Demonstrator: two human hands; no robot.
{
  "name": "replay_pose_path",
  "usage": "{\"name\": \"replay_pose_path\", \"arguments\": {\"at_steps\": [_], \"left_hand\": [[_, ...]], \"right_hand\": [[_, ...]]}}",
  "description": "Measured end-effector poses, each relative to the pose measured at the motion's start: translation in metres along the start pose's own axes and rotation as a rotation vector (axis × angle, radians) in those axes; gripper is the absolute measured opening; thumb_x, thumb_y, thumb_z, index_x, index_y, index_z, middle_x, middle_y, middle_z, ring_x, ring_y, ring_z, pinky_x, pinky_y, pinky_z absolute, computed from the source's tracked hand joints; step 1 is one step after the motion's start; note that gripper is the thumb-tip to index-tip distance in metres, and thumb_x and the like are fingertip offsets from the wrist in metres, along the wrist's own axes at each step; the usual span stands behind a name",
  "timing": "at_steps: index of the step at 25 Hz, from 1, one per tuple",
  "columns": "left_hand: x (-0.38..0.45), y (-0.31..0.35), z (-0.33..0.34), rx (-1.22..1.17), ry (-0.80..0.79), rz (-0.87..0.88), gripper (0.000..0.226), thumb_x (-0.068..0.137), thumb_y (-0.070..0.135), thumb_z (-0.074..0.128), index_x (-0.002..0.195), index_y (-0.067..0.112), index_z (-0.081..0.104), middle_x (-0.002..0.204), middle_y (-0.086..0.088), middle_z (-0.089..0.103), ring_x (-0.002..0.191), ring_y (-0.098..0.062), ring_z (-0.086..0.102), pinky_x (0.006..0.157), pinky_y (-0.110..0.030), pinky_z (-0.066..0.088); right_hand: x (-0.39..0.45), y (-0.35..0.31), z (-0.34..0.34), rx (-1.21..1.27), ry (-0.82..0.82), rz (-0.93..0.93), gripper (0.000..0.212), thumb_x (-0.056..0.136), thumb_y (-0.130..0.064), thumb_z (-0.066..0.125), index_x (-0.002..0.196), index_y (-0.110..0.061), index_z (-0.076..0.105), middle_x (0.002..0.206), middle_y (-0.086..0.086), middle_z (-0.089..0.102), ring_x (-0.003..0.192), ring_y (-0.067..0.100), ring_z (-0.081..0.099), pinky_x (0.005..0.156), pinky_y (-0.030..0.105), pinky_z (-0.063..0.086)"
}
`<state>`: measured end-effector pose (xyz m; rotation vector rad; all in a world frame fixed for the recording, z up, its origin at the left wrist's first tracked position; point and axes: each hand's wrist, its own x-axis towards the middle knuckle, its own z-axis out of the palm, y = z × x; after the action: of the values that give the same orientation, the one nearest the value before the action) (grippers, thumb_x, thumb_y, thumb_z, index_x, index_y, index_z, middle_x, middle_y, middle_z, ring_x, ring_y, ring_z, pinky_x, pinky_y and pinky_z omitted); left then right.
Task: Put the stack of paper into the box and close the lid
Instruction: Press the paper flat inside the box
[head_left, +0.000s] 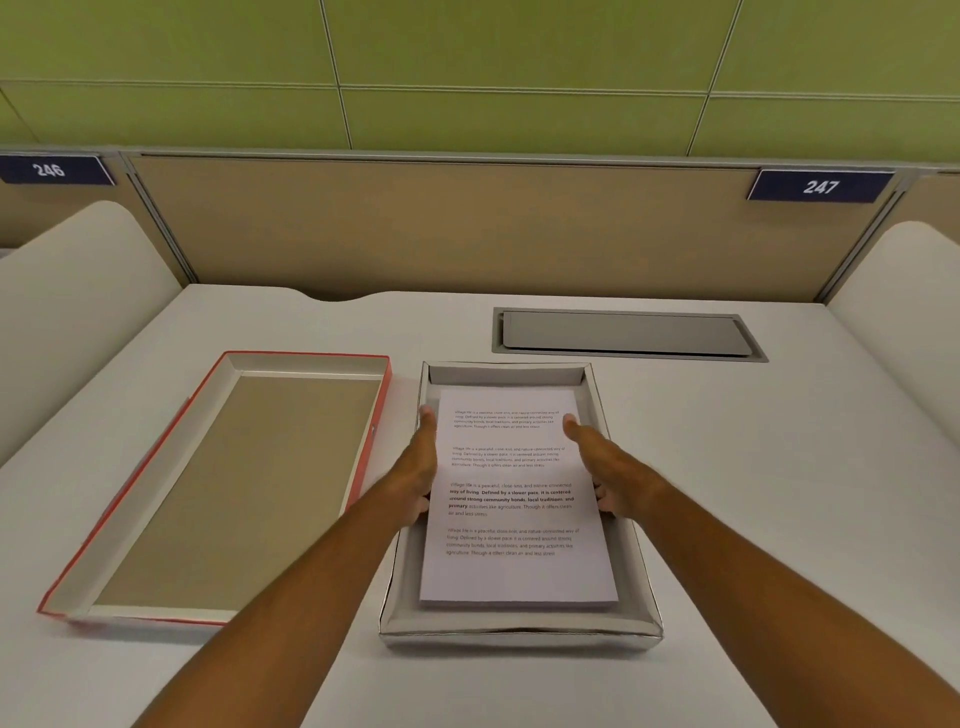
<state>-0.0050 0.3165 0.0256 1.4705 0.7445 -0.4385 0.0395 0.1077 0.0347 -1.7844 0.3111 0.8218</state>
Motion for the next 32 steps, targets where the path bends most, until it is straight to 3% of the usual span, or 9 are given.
{"name": "replay_pose_path", "arguments": {"at_steps": [4,7,9,14,17,20,24,27,32], "left_hand": [[0.002,0.003,-0.010,-0.081,0.012,-0.098,0.112,0.081,0.081,0.008,0.146,-0.008,0.030,0.149,-0.027,0.041,0.137,-0.041,0.040,0.112,-0.048,0.031],[0.002,0.005,-0.017,-0.135,0.019,-0.104,0.117,0.078,0.085,0.009,0.145,-0.009,0.031,0.148,-0.027,0.042,0.137,-0.042,0.040,0.113,-0.049,0.031],[0.002,0.004,-0.018,-0.094,0.025,-0.059,0.115,0.073,0.088,0.010,0.135,-0.003,0.045,0.128,-0.022,0.056,0.120,-0.036,0.053,0.100,-0.044,0.040],[-0.010,0.002,-0.008,0.210,0.050,0.207,0.085,0.093,0.065,0.012,0.141,0.003,0.046,0.106,-0.019,0.074,0.093,-0.022,0.069,0.095,-0.035,0.046],[-0.020,0.004,-0.002,0.484,0.150,0.363,0.075,0.094,0.063,0.024,0.145,0.010,0.042,0.147,-0.014,0.049,0.122,-0.028,0.054,0.106,-0.042,0.037],[-0.021,-0.002,0.002,0.820,0.226,0.522,0.079,0.093,0.062,0.032,0.156,0.018,0.012,0.164,-0.008,0.014,0.151,-0.030,0.017,0.119,-0.048,0.018],[-0.019,-0.004,0.000,1.170,0.425,0.753,0.089,0.089,0.068,0.031,0.155,0.022,-0.009,0.164,-0.009,-0.012,0.152,-0.029,-0.010,0.120,-0.044,-0.004],[-0.026,-0.005,-0.006,1.287,0.508,0.794,0.096,0.083,0.073,0.026,0.154,0.020,-0.012,0.163,-0.013,-0.015,0.151,-0.032,-0.013,0.123,-0.048,-0.006],[-0.035,-0.022,-0.018,1.332,0.580,0.747,0.099,0.081,0.075,0.026,0.154,0.021,-0.013,0.163,-0.013,-0.018,0.151,-0.033,-0.014,0.122,-0.052,-0.001]], "right_hand": [[-0.004,-0.001,-0.007,0.029,0.022,0.017,0.059,0.099,-0.058,0.020,0.139,-0.018,0.038,0.129,0.019,0.058,0.110,0.036,0.055,0.095,0.042,0.039],[-0.001,0.000,-0.006,0.057,0.014,0.013,0.052,0.097,-0.062,0.019,0.128,-0.026,0.040,0.093,0.006,0.061,0.103,0.034,0.052,0.099,0.046,0.037],[-0.004,0.000,-0.007,0.026,0.006,0.004,0.045,0.096,-0.062,0.018,0.118,-0.028,0.038,0.091,0.004,0.057,0.101,0.030,0.051,0.103,0.048,0.035],[-0.006,0.000,0.000,-0.174,0.004,-0.109,0.072,0.091,-0.068,0.021,0.135,-0.019,0.048,0.138,0.012,0.057,0.121,0.038,0.055,0.107,0.049,0.038],[-0.018,-0.003,0.013,-0.451,0.276,-0.251,0.085,0.087,-0.071,0.033,0.141,-0.007,0.044,0.147,0.018,0.049,0.128,0.038,0.052,0.106,0.048,0.041],[-0.027,-0.004,0.018,-0.680,0.453,-0.460,0.082,0.090,-0.062,0.043,0.151,-0.009,0.027,0.158,0.015,0.031,0.144,0.034,0.032,0.114,0.045,0.031],[-0.023,-0.001,0.022,-0.966,0.539,-0.540,0.104,0.078,-0.082,0.022,0.156,-0.017,0.001,0.166,0.009,-0.003,0.153,0.029,-0.002,0.122,0.043,0.003],[-0.024,0.000,0.030,-1.072,0.582,-0.605,0.130,0.051,-0.093,-0.015,0.156,-0.018,-0.002,0.165,0.010,-0.006,0.152,0.029,-0.007,0.120,0.043,-0.005],[-0.031,0.005,0.036,-1.151,0.586,-0.674,0.129,0.050,-0.091,-0.020,0.156,-0.019,-0.001,0.165,0.011,-0.006,0.152,0.032,-0.008,0.120,0.048,-0.008]]}}
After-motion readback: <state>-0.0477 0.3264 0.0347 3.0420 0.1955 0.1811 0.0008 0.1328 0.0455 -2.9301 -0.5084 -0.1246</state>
